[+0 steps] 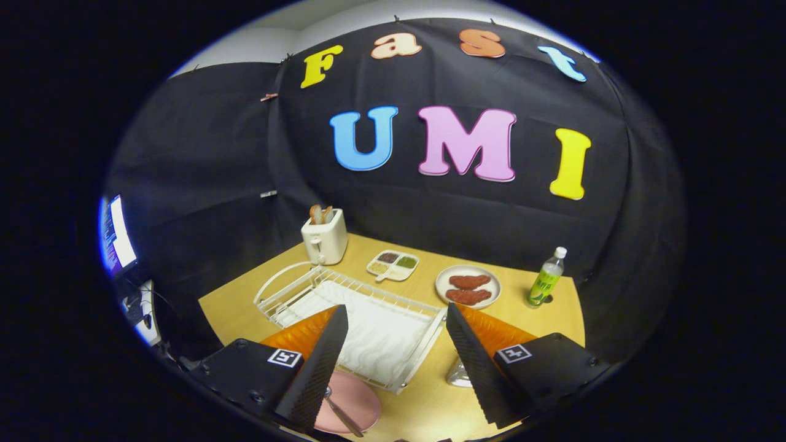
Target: Take the plate from the dish rack, then take the spoon from the basket and place it into the plate.
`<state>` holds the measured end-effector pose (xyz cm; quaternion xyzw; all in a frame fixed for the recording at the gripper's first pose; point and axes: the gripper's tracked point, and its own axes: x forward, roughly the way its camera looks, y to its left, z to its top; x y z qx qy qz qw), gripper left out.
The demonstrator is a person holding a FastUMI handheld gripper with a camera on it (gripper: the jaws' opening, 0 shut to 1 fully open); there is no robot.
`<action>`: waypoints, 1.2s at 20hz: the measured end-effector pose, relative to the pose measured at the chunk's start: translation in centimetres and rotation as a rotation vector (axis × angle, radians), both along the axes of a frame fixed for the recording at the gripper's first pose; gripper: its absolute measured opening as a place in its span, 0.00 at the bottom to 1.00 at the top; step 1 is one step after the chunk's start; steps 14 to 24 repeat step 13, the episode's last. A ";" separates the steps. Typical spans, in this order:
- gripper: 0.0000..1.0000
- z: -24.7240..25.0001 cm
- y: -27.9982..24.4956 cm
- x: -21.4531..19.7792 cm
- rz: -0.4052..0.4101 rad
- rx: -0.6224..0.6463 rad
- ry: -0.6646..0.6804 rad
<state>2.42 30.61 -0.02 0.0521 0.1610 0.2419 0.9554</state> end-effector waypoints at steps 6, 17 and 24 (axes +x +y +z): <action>0.99 5.5 -4.4 0.7 -0.074 0.032 -0.103; 0.99 7.8 -7.5 -0.3 -0.102 0.025 -0.163; 0.99 7.8 -7.5 -0.3 -0.102 0.025 -0.163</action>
